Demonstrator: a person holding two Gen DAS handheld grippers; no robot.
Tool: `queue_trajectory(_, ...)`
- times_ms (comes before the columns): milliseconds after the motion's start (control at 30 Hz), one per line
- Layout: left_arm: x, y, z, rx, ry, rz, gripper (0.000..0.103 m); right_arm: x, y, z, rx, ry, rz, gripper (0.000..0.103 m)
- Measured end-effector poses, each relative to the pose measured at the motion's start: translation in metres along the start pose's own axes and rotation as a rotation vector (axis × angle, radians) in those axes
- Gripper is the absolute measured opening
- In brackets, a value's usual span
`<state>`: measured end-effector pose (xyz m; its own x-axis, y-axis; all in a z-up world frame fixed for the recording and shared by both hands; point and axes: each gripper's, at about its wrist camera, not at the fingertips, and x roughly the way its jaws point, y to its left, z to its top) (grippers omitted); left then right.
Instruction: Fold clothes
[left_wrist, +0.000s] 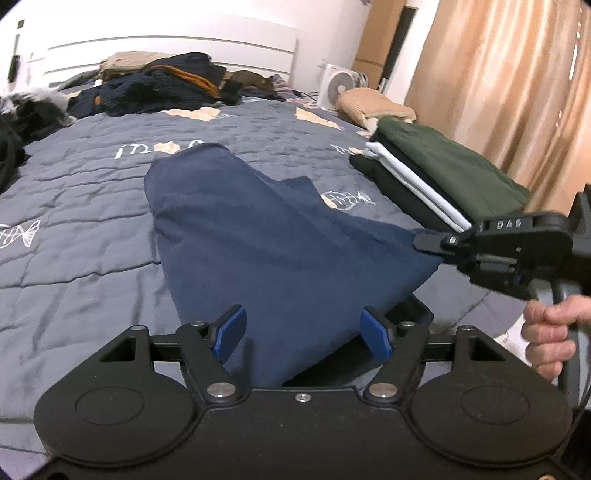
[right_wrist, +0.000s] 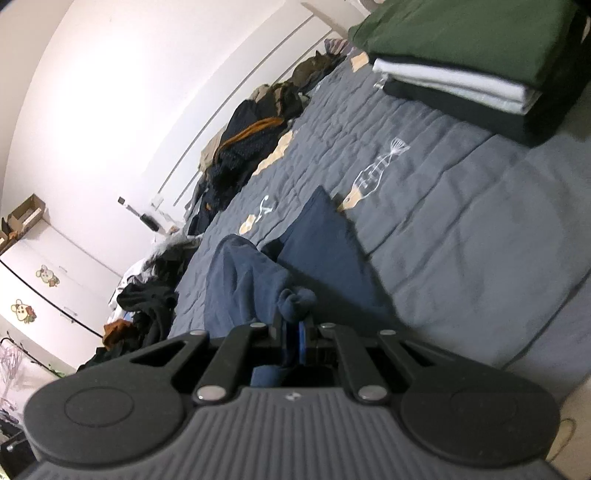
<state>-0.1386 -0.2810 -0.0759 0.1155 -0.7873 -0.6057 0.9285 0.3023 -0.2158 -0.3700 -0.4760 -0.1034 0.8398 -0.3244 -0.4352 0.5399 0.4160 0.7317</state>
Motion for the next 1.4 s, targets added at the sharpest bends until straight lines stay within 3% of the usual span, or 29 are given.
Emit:
queue_trajectory(167,0.005,-0.008,-0.002,0.044,0.019,0.011,0.067,-0.010,-0.007,0.008,0.012,-0.017,-0.014,0.006)
queue_trajectory(267,0.008,-0.016,-0.004,0.099,0.023,0.029,0.068,-0.002,-0.011,0.006,0.009,0.047,-0.038,0.006)
queue_trajectory(467,0.018,-0.035,-0.015,0.314,0.061,0.099,0.068,0.002,-0.010,0.000,-0.017,0.085,-0.039,0.006)
queue_trajectory(633,0.020,-0.042,-0.022,0.404,0.061,0.114,0.068,-0.003,-0.012,0.002,-0.003,0.088,-0.015,0.006)
queue_trajectory(833,0.038,-0.059,-0.039,0.613,0.085,0.235,0.068,-0.001,-0.013,0.000,-0.007,0.099,-0.031,0.006)
queue_trajectory(900,0.041,-0.059,-0.043,0.672,0.095,0.274,0.059,-0.001,-0.015,-0.001,-0.005,0.103,-0.043,0.006)
queue_trajectory(967,0.042,-0.054,-0.044,0.718,0.112,0.314,0.039,-0.001,-0.017,-0.002,0.001,0.110,-0.051,0.006)
queue_trajectory(1000,0.042,-0.051,-0.045,0.749,0.120,0.348,0.038,-0.001,-0.018,-0.003,0.005,0.113,-0.054,0.006)
queue_trajectory(1167,0.037,-0.035,-0.035,0.706,0.177,0.359,0.037,-0.002,-0.017,-0.007,-0.012,0.137,-0.077,0.006)
queue_trajectory(1400,0.048,-0.033,-0.049,0.757,0.293,0.369,0.041,0.008,-0.018,-0.012,-0.096,0.175,-0.169,0.006)
